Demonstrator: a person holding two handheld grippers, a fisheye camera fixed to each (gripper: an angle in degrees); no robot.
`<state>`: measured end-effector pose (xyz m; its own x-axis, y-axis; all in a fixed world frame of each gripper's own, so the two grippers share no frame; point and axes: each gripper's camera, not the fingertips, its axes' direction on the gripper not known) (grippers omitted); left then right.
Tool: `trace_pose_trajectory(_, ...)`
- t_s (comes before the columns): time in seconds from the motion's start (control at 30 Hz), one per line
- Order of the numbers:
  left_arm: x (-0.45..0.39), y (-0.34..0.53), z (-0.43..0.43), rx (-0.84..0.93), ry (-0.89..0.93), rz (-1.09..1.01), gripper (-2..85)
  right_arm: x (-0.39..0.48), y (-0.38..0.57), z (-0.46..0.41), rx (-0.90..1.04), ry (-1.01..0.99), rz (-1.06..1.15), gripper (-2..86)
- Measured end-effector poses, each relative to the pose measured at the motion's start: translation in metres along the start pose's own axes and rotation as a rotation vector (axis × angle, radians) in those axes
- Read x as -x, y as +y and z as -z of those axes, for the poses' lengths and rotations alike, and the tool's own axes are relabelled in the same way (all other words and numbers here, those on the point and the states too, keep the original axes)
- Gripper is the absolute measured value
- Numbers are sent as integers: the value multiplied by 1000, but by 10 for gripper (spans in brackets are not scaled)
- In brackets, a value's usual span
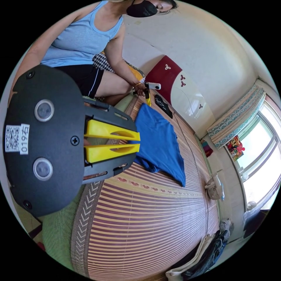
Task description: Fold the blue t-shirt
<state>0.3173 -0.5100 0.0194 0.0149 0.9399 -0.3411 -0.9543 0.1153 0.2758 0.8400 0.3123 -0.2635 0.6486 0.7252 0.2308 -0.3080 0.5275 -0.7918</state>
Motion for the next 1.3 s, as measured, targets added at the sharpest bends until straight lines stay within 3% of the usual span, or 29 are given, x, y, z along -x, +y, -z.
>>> trace_pose_trajectory(0.47, 5, 32, -24, 141, 202, 17, 78, -29, -8, -5, 121, -15, 17, 20)
trace_pose_trajectory(0.93, 10, 44, -32, 171, 227, 23, 23, -69, -36, -9, 182, -9, -13, 78)
trace_pose_trajectory(1.3, 19, 46, -39, 189, 269, 51, 18, -82, -55, -33, 263, -96, -33, 57)
